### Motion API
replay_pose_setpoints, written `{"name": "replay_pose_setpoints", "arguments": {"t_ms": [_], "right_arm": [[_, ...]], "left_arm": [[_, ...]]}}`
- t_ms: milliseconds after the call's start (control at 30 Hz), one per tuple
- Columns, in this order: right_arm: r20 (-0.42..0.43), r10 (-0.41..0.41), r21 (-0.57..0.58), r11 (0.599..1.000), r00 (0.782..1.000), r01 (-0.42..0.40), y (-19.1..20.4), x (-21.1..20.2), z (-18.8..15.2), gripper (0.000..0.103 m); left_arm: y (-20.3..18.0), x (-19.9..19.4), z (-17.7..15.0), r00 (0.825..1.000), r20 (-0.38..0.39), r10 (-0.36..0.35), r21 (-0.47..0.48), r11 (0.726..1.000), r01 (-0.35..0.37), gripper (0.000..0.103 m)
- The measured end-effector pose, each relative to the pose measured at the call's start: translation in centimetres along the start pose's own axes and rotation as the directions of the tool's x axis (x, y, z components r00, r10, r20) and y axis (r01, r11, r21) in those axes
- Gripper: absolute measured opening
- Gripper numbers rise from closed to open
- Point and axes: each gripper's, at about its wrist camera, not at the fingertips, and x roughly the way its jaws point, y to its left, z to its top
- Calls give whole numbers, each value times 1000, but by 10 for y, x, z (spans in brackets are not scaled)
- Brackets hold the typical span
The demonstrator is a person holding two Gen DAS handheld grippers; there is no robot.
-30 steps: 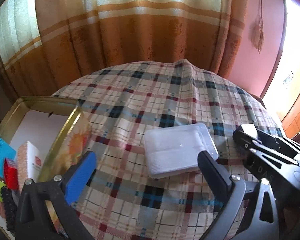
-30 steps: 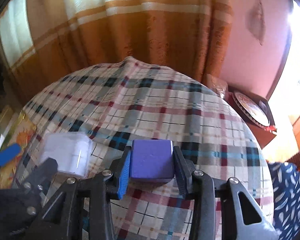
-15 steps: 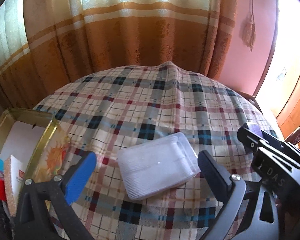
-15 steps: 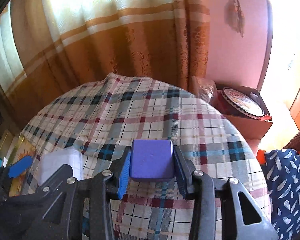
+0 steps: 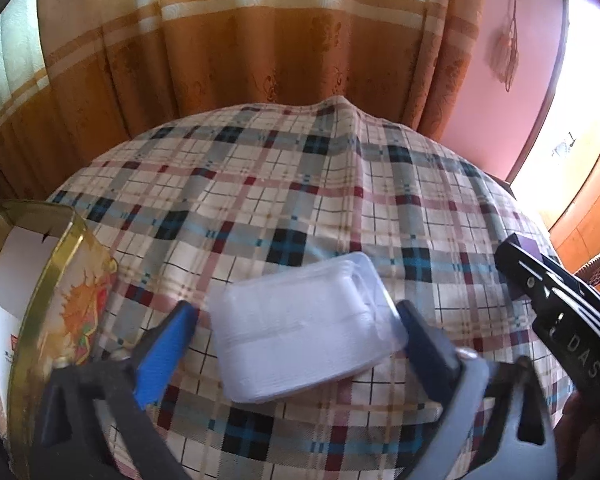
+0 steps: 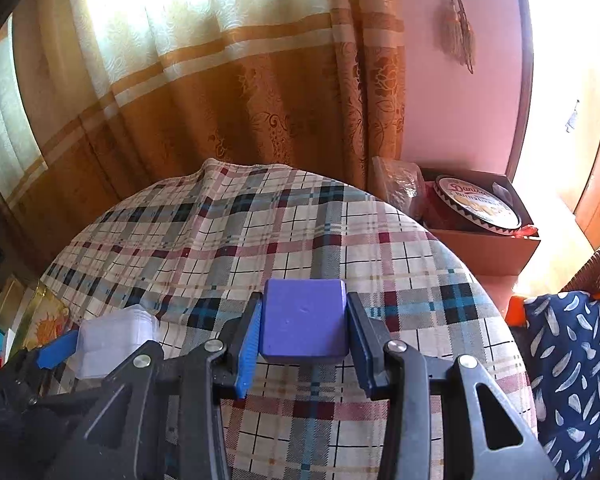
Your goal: Organize rigid objects
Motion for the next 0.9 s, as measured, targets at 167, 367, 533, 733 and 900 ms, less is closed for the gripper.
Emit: {"name": "replay_pose_setpoints", "arguments": {"t_ms": [167, 367, 533, 733, 900], "right_arm": [[4, 4, -15, 1000, 1000, -3, 2, -1, 0, 42], [2, 31, -34, 999, 1000, -31, 7, -1, -2, 43], [-49, 39, -75, 996, 998, -43, 20, 5, -5, 43], [22, 45, -51, 998, 999, -44, 15, -10, -7, 42], [54, 51, -34, 998, 997, -49, 15, -18, -8, 42]], "left_arm": [[1, -2, -2, 1000, 4, 1, 9, 1000, -1, 89], [5, -7, -8, 1000, 2, 3, 28, 1000, -3, 89], [7, -11, -13, 1000, 2, -1, 39, 999, 0, 89], [11, -22, -22, 999, 34, 1, 35, 999, -2, 89], [19, -33, -26, 996, 82, 23, 14, 1000, -25, 89]]}}
